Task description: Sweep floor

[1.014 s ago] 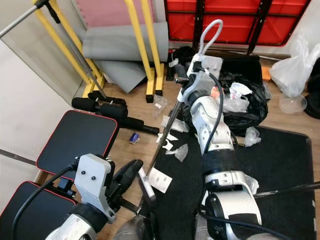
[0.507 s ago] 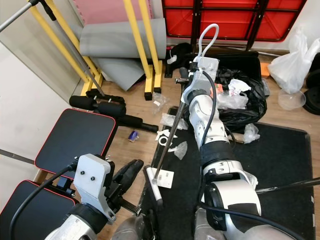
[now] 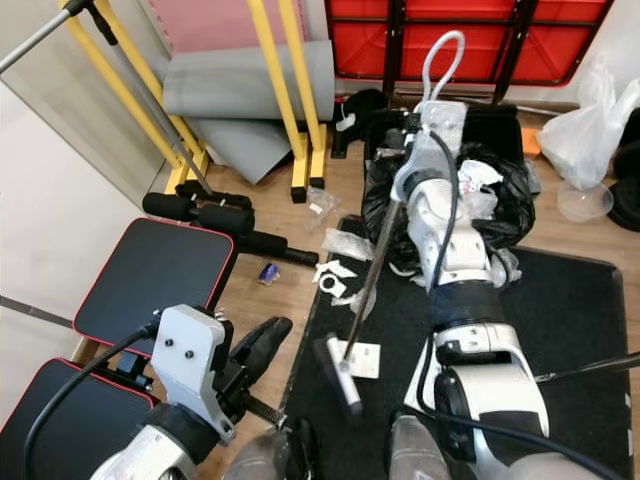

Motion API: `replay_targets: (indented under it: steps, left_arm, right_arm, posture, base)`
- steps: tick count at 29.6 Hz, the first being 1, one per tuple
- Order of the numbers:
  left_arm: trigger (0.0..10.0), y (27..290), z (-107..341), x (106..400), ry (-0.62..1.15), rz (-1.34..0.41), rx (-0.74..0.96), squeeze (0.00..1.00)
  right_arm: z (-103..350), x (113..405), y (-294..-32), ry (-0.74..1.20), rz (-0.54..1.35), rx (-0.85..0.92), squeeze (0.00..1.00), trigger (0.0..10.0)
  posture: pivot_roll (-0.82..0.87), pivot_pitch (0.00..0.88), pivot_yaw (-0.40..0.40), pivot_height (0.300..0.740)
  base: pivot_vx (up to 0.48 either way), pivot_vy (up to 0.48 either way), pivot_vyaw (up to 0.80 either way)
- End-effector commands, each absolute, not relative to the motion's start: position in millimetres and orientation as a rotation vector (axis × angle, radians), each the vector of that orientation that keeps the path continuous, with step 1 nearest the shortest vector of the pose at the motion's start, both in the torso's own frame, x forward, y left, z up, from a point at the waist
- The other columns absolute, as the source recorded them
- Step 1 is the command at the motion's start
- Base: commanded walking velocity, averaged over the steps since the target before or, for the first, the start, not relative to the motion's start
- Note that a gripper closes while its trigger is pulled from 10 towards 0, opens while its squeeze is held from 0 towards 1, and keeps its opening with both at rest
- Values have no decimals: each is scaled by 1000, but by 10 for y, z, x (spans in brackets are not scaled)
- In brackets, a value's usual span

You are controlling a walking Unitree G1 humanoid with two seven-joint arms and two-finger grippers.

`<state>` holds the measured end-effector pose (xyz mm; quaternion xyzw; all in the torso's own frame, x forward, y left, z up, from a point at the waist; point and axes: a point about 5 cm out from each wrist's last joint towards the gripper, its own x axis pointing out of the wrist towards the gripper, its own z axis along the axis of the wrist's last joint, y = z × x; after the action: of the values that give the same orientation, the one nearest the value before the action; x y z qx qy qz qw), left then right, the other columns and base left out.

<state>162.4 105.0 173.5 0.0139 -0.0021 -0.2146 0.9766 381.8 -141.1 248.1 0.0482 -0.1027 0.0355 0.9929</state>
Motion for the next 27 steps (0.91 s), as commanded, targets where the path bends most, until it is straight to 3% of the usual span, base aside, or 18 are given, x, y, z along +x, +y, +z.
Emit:
replay_targets:
  steps: [1, 15, 25, 27]
  left_arm:
    - [10000, 1054, 1675, 1616, 35, -430, 22, 0]
    - [10000, 1051, 1663, 1668, 28, -427, 24, 0]
    - [10000, 1046, 1639, 1684, 29, -433, 22, 0]
    - [10000, 1042, 1632, 1684, 29, -436, 19, 0]
  right_arm:
    - [2590, 3766, -1407, -278, 77, 18, 0, 10000]
    - [2597, 3702, -1401, -230, 67, 42, 0, 10000]
    - [2564, 3684, -1566, -190, -49, 9, 0, 10000]
    - [2624, 3655, -1562, -213, -44, 21, 0, 10000]
  posture:
    - [-84, 284, 3, 740]
    - [-96, 266, 1, 740]
    - [-105, 243, 4, 740]
    - [-108, 234, 6, 740]
  base:
    - [0, 0, 0]
    - [0, 0, 0]
    - [0, 0, 0]
    - [0, 0, -800]
